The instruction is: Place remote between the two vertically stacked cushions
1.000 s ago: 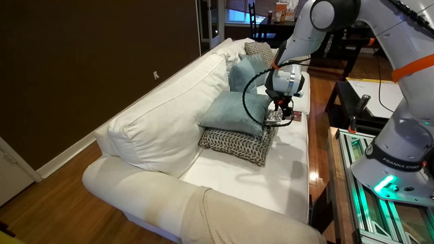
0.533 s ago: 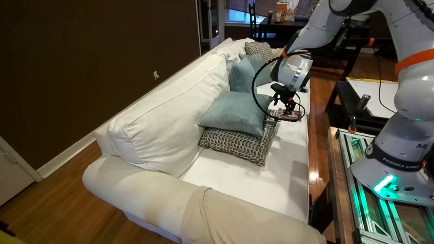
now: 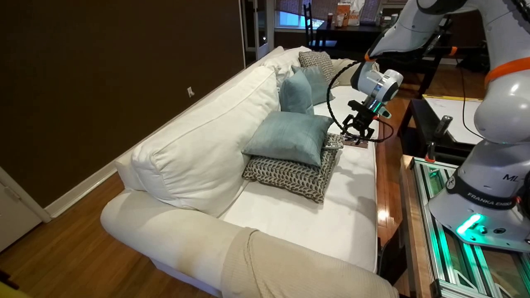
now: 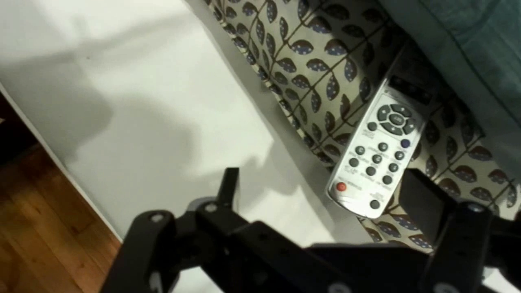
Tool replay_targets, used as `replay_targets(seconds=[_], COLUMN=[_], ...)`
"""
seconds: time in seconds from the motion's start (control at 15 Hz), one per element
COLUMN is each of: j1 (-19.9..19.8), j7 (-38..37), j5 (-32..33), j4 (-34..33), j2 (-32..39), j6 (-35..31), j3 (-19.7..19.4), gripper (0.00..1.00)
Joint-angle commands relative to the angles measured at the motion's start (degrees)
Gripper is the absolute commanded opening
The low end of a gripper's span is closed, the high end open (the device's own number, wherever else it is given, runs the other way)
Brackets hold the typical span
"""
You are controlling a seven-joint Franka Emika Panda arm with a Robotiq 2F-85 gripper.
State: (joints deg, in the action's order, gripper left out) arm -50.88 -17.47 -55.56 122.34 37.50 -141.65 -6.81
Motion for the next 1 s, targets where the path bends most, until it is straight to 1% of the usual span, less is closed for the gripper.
replay_targets(seconds=[0.0, 0.07, 0.13, 0.2, 0.27, 0.47, 0.67, 0.73, 0.8, 0.93], j1=[0.5, 0.2, 0.0, -0.2, -0.5, -0.7, -0.4, -0.1, -0.1, 0.2], j7=[4.6, 5.9, 7.2, 8.4, 9.5, 10.2, 8.0, 7.5, 7.2, 6.1], j5=[-2.5, -3.3, -4.1, -5.2, -6.0, -7.3, -6.0, -5.9, -5.7, -5.6], j4=[-2.0, -2.9, -3.7, -5.0, -6.3, -9.9, -13.1, -13.9, -14.7, -16.4], j2=[2.1, 2.9, 3.6, 4.9, 6.1, 9.5, 12.7, 13.5, 14.3, 15.9], j6=[5.8, 6.4, 6.7, 6.7, 7.0, 9.3, 13.0, 13.3, 13.9, 13.8], j3=[-3.3, -3.6, -3.9, -4.1, -4.2, -4.6, -5.9, -6.4, -6.8, -7.5], gripper=[1.00, 0.75, 0.74, 0.68, 0.58, 0.35, 0.13, 0.04, 0.01, 0.00])
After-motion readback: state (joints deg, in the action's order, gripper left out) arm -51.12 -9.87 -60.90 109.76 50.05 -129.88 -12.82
